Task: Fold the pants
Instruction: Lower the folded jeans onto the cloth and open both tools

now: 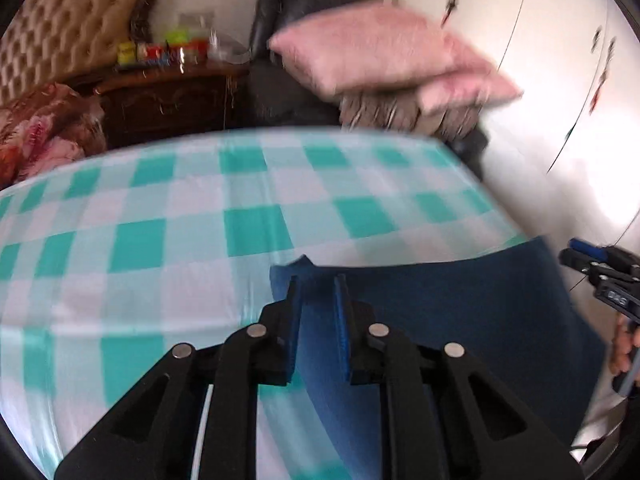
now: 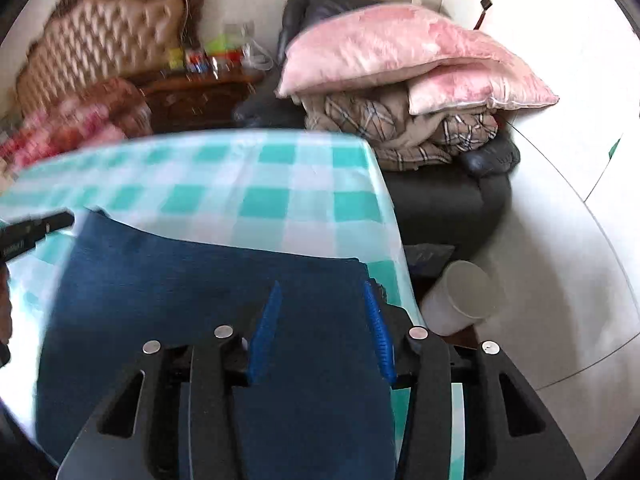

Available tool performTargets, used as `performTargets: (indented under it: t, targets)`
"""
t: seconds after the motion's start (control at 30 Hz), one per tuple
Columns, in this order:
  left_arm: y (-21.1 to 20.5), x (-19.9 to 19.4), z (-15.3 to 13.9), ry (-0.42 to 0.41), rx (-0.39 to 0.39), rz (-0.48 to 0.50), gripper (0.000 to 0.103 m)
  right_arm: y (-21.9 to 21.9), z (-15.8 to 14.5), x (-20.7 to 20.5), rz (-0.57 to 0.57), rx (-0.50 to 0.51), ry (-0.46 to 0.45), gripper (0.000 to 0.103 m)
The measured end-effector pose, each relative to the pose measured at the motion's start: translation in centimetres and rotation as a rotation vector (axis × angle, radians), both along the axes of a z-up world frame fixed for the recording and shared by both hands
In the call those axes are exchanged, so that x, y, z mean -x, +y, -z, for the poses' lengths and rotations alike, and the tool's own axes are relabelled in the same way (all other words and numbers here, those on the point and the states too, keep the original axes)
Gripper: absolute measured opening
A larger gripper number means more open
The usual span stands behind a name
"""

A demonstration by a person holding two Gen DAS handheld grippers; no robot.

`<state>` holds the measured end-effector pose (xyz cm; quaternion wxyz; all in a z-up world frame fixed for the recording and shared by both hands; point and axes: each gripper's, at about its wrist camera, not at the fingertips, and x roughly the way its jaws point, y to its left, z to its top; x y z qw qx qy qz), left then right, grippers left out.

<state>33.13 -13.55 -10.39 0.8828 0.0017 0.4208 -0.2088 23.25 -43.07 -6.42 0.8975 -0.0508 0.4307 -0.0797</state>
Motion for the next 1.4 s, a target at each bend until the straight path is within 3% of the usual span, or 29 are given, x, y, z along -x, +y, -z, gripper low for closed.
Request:
performTargets:
  t: [0.03, 0.1, 0.17, 0.23, 0.3, 0.4, 0.47, 0.53, 0.6, 0.67, 0.73, 0.9, 1.0, 1.1, 1.17, 1.3, 1.4]
  targets:
    - [0.1, -1.2, 0.7, -0.002, -0.074, -0.061, 0.018, -0.7, 1.5, -0.6, 0.016, -0.008, 0.029, 0.042]
    - [1.3, -1.4, 0.0, -0.019, -0.056, -0.116, 0.016, -1.6, 1.8, -0.1, 0.025, -0.049, 0.007, 0.046]
    - [1.8, 1.8, -2.2, -0.071, 0.025, -0.065, 0.016, -2.1, 1.2, 0.6, 0.053, -0.072, 0.001, 0.046]
    - [0.7, 6.5, -3.5, -0.120, 0.017, 0.020, 0.021, -2.1, -0.2, 2.3, 0.079, -0.073, -0.045, 0.046]
    - [-0.7, 10.9, -3.6, -0.126, 0.009, 0.071, 0.026, -1.1, -1.4, 5.1, 0.028, -0.096, -0.113, 0.048]
    - [-2.9, 16.1, -2.3, -0.081, 0.027, 0.125, 0.027, 0.5, -0.2, 7.5, 0.014, 0.032, -0.131, 0.051]
    - [-4.2, 19.0, -1.0, -0.066, -0.010, 0.154, 0.027, 0.0, 1.4, 8.2, 0.055, 0.065, -0.098, 0.053]
    - [-4.7, 20.7, 0.4, -0.072, -0.091, 0.164, 0.033, -1.3, 3.3, 8.3, 0.086, 0.020, -0.039, 0.059]
    - [-3.7, 21.5, 1.1, -0.076, -0.123, 0.132, 0.036, -2.2, 3.7, 9.0, 0.108, -0.013, -0.058, 0.066]
    - [-1.9, 22.5, 0.7, -0.092, -0.128, 0.098, 0.045, -2.5, 2.9, 9.5, 0.152, 0.007, -0.056, 0.066]
    - [0.0, 23.5, 0.0, -0.097, -0.125, 0.059, 0.047, -1.9, 1.4, 10.8, 0.178, 0.001, -0.100, 0.068]
    - [3.1, 24.8, -1.4, -0.109, -0.101, -0.001, 0.054, 4.8, -0.1, 13.1, 0.053, -0.052, -0.175, 0.074]
    - [4.2, 25.5, -1.7, -0.099, -0.085, -0.030, 0.055, 8.8, 2.2, 12.8, -0.001, -0.021, -0.096, 0.076]
    - [5.6, 26.2, -2.0, -0.097, -0.078, -0.059, 0.057, 9.2, 4.2, 12.5, 0.057, 0.019, -0.030, 0.078]
    - [7.3, 26.6, -2.6, -0.093, -0.069, -0.103, 0.057, 8.5, 3.6, 13.0, 0.108, -0.048, -0.004, 0.079]
    - [8.7, 26.5, -3.2, -0.102, -0.087, -0.149, 0.057, 9.4, 1.5, 13.4, 0.112, -0.016, -0.035, 0.079]
    - [8.8, 26.3, -3.4, -0.066, -0.076, -0.147, 0.057, 10.3, -0.2, 13.8, 0.109, -0.122, -0.051, 0.079]
